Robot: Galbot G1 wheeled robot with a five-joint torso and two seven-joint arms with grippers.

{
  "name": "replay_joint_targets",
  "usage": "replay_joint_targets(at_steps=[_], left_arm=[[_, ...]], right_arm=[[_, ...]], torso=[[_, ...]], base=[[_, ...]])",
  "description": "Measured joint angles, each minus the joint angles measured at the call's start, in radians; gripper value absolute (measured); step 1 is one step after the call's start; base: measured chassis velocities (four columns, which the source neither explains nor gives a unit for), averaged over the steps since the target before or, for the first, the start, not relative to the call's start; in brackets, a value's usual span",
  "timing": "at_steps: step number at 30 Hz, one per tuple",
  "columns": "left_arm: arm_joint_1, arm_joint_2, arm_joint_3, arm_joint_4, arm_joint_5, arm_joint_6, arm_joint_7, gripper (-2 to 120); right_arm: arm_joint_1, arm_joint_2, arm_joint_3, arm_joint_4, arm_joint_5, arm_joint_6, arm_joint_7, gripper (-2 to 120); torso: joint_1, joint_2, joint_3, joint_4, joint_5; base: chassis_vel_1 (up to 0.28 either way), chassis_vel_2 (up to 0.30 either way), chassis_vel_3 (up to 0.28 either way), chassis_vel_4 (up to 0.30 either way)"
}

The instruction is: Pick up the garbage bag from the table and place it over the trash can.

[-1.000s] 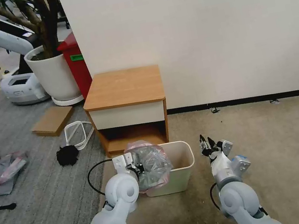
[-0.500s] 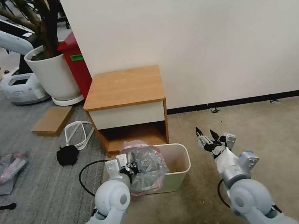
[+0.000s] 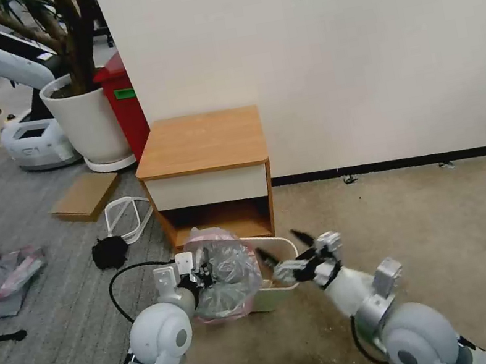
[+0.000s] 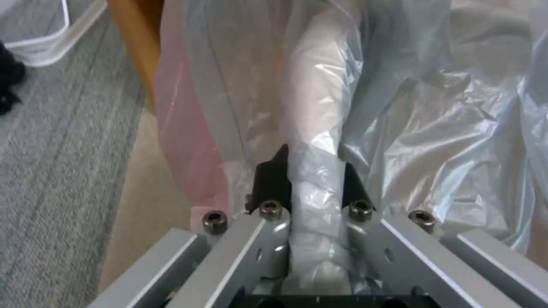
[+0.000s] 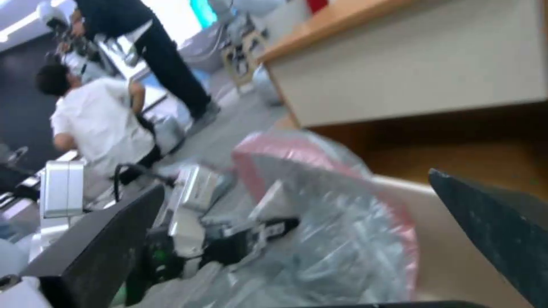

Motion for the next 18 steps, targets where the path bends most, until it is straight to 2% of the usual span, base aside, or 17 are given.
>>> replay_joint_targets(at_steps=[7, 11, 15, 18], left_arm=[[0.056, -0.003, -0.016, -0.023, 0.136, -0.059, 0.12, 5], [0.074, -0.005, -0.021, -0.034, 0.161, -0.07, 0.144, 5], [0.096, -0.005, -0.034, -0.053, 0.181, -0.076, 0.167, 5], [0.104, -0.004, -0.038, -0.059, 0.182, -0.078, 0.172, 5]], right_arm=[[0.163, -0.012, -0.092, -0.045, 0.194, -0.137, 0.148, 107], [0.204, -0.006, -0.112, -0.066, 0.245, -0.168, 0.186, 102], [0.253, 0.006, -0.153, -0.111, 0.283, -0.197, 0.227, 85], [0.264, 0.012, -0.176, -0.128, 0.284, -0.198, 0.233, 80]], torso=[[0.0, 0.0, 0.0, 0.0, 0.0], [0.0, 0.0, 0.0, 0.0, 0.0], [0.0, 0.0, 0.0, 0.0, 0.0002], [0.0, 0.0, 0.0, -0.0001, 0.0]], base=[[0.0, 0.0, 0.0, 0.0], [0.0, 0.0, 0.0, 0.0], [0.0, 0.0, 0.0, 0.0], [0.0, 0.0, 0.0, 0.0]])
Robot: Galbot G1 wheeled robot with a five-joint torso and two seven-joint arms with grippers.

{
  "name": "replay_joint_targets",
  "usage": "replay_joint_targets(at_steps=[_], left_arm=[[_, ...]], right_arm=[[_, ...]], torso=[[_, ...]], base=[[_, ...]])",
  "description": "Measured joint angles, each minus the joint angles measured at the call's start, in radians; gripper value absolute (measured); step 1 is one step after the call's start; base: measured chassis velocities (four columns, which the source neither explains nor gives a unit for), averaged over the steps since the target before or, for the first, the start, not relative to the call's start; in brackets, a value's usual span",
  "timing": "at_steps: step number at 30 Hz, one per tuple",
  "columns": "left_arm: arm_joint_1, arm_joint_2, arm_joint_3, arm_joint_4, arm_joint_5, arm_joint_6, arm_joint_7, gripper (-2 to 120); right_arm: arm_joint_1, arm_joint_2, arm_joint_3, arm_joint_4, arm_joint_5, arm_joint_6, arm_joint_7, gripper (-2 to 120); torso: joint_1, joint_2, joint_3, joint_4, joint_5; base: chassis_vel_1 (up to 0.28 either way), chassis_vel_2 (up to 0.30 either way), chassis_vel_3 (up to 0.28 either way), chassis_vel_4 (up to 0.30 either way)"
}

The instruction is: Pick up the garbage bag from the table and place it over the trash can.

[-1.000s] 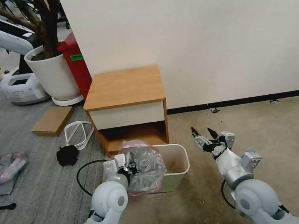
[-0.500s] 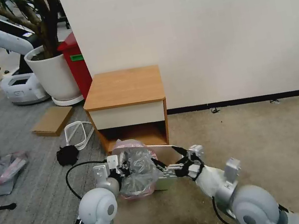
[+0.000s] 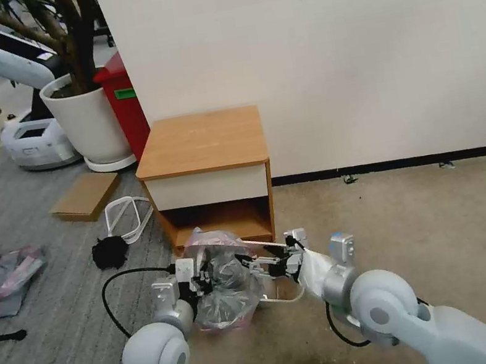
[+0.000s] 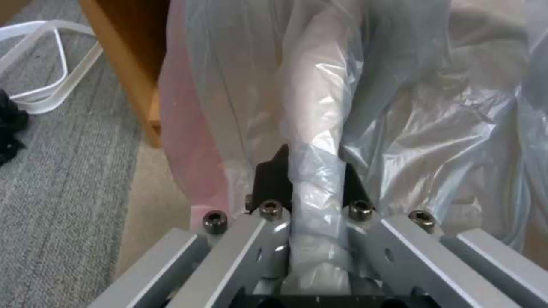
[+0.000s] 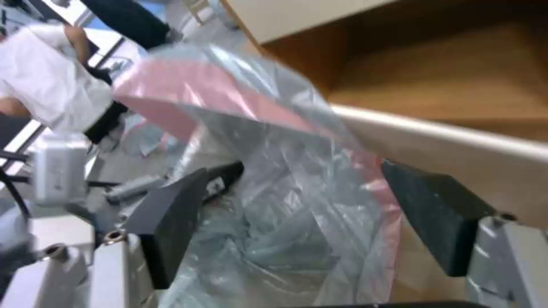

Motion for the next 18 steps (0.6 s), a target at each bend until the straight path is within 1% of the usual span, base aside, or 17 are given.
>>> replay_joint_targets(at_steps=[9, 14, 18], left_arm=[[0.019, -0.004, -0.01, -0.015, 0.003, -0.004, 0.01, 5], [0.025, -0.001, -0.015, -0.021, 0.005, -0.006, 0.016, 5], [0.026, 0.008, -0.023, -0.022, 0.005, -0.012, 0.022, 5]], right_arm=[[0.041, 0.025, -0.041, -0.068, -0.005, 0.002, 0.012, 75], [0.057, 0.022, -0.053, -0.091, -0.005, 0.003, 0.011, 74], [0.05, 0.001, -0.052, -0.087, -0.002, 0.006, 0.01, 72]], torso=[[0.0, 0.0, 0.0, 0.0, 0.0001], [0.0, 0.0, 0.0, 0.0, 0.0001], [0.0, 0.0, 0.0, -0.0001, 0.0001]], base=[[0.0, 0.0, 0.0, 0.0], [0.0, 0.0, 0.0, 0.0], [0.0, 0.0, 0.0, 0.0]])
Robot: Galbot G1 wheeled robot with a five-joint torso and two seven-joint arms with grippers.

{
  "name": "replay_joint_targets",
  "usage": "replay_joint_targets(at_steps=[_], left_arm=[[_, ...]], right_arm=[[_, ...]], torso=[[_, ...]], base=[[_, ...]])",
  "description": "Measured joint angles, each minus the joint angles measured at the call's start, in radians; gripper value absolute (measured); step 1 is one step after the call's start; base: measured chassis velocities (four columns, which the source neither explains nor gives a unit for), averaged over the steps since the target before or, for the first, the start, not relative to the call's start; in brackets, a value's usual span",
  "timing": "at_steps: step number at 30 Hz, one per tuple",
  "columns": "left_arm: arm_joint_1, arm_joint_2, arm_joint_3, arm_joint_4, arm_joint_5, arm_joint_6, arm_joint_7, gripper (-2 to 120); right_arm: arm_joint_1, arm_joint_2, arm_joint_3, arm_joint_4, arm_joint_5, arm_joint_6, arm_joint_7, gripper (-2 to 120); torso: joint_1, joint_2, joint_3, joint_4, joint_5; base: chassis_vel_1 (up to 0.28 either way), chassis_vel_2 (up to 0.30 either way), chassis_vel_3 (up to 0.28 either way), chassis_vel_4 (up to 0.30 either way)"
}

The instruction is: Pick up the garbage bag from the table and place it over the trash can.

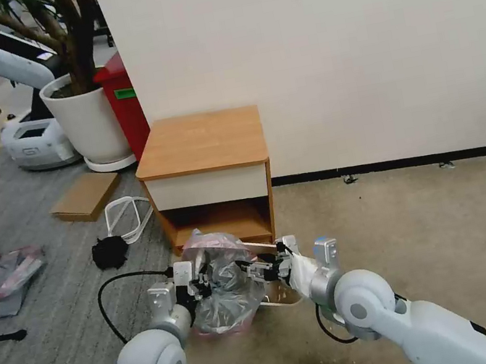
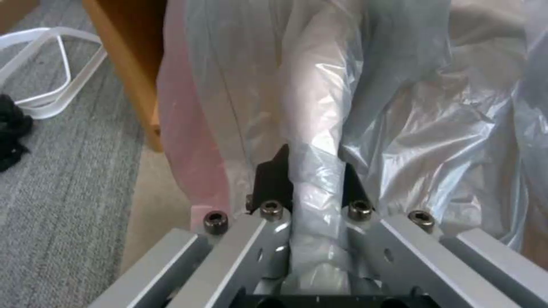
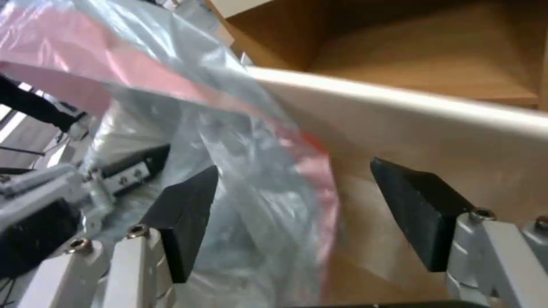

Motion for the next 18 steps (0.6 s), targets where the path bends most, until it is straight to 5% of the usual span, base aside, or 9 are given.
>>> replay_joint_targets(at_steps=[18], left_arm=[[0.026, -0.005, -0.002, -0.018, 0.0, -0.005, 0.018, 5]], right_arm=[[0.089, 0.004, -0.071, -0.052, 0.094, -0.024, -0.016, 68]], torso=[[0.0, 0.0, 0.0, 0.0001, 0.0]], base=[[0.0, 0.0, 0.0, 0.0]])
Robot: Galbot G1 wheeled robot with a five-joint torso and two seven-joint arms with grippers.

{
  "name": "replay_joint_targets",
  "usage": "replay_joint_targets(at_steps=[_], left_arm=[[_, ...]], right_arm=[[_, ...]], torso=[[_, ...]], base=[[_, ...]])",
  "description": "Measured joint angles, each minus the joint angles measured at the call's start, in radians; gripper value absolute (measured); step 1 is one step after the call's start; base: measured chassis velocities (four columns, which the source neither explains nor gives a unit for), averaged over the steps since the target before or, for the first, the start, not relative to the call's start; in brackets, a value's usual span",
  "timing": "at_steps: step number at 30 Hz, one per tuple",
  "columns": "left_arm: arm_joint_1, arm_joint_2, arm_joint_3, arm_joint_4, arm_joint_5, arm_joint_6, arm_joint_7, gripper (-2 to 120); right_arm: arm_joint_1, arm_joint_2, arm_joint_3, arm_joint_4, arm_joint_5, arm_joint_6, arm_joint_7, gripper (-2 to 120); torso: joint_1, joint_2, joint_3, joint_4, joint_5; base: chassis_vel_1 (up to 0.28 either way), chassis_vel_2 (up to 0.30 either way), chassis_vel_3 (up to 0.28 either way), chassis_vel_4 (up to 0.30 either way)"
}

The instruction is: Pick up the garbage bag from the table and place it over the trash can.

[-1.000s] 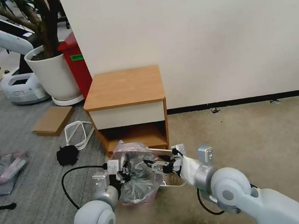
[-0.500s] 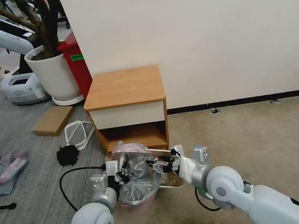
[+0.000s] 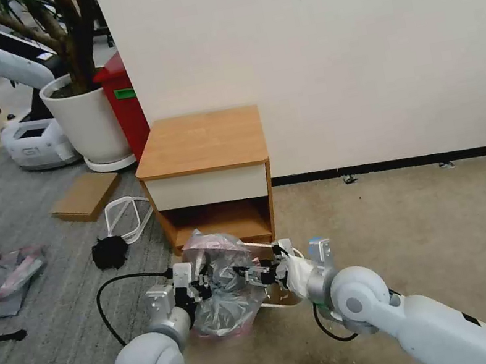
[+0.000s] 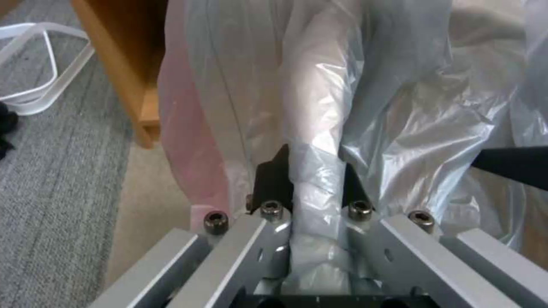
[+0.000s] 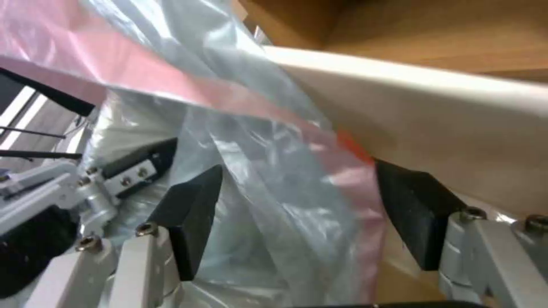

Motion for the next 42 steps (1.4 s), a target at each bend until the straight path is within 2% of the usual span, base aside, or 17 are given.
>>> replay_joint_targets(at_steps=[4, 11, 13, 14, 15, 18, 20, 22, 23, 25, 42], left_arm=[[0.002, -0.002, 0.0, -0.001, 0.001, -0.001, 0.001, 5], [0.001, 0.001, 0.002, -0.001, 0.001, -0.001, 0.002, 5], [0.001, 0.001, 0.003, -0.001, 0.001, -0.001, 0.002, 5], [0.001, 0.001, 0.003, -0.001, 0.002, -0.001, 0.002, 5], [0.001, 0.001, 0.003, -0.001, 0.002, -0.001, 0.002, 5], [0.001, 0.001, 0.005, -0.001, 0.002, -0.001, 0.002, 5], [0.001, 0.001, 0.005, -0.001, 0.002, -0.001, 0.002, 5], [0.001, 0.001, 0.005, 0.001, 0.002, -0.001, 0.002, 5], [0.001, 0.001, 0.005, 0.001, 0.002, -0.001, 0.002, 5], [0.0, 0.0, 0.006, 0.007, 0.002, -0.003, 0.002, 5], [-0.013, -0.021, 0.017, 0.066, 0.015, -0.016, 0.002, 5]], right_arm=[[0.004, 0.004, -0.003, -0.002, 0.003, 0.002, -0.002, 67], [0.001, 0.01, -0.007, -0.003, 0.002, 0.027, -0.011, 54], [0.001, 0.009, -0.007, -0.003, 0.001, 0.033, -0.021, 48], [0.0, 0.008, -0.008, -0.003, 0.0, 0.038, -0.032, 42], [0.0, 0.008, -0.008, -0.003, 0.0, 0.038, -0.032, 42], [-0.002, 0.002, -0.013, -0.003, -0.004, 0.06, -0.062, 28], [-0.003, 0.002, -0.013, -0.003, -0.005, 0.062, -0.067, 28], [-0.01, -0.004, -0.012, -0.002, -0.01, 0.081, -0.092, 11], [-0.01, -0.004, -0.012, -0.002, -0.01, 0.081, -0.092, 11], [-0.015, -0.012, -0.012, 0.005, -0.02, 0.099, -0.106, 2], [-0.071, -0.104, 0.069, 0.112, -0.086, 0.115, -0.082, 0]], torso=[[0.0, 0.0, 0.0, 0.0, 0.0], [0.0, 0.0, 0.0, 0.0, 0.0], [0.0, 0.0, 0.0, 0.0, 0.0], [0.0, 0.0, 0.0, 0.0, 0.0], [0.0, 0.0, 0.0, 0.0, 0.0], [0.0, 0.0, 0.0, 0.0, 0.0], [0.0, 0.0, 0.0, 0.0, 0.0], [0.0, 0.0, 0.0, 0.0, 0.0001], [0.0, 0.0, 0.0, 0.0, 0.0001], [0.0, 0.0, 0.0, 0.0, 0.0], [0.0, 0.0, 0.0, -0.0001, 0.0]], base=[[0.0, 0.0, 0.0, 0.0], [0.0, 0.0, 0.0, 0.0], [0.0, 0.0, 0.0, 0.0], [0.0, 0.0, 0.0, 0.0], [0.0, 0.0, 0.0, 0.0], [0.0, 0.0, 0.0, 0.0], [0.0, 0.0, 0.0, 0.0], [0.0, 0.0, 0.0, 0.0], [0.0, 0.0, 0.0, 0.0], [0.0, 0.0, 0.0, 0.0], [0.0, 0.0, 0.0, 0.0]])
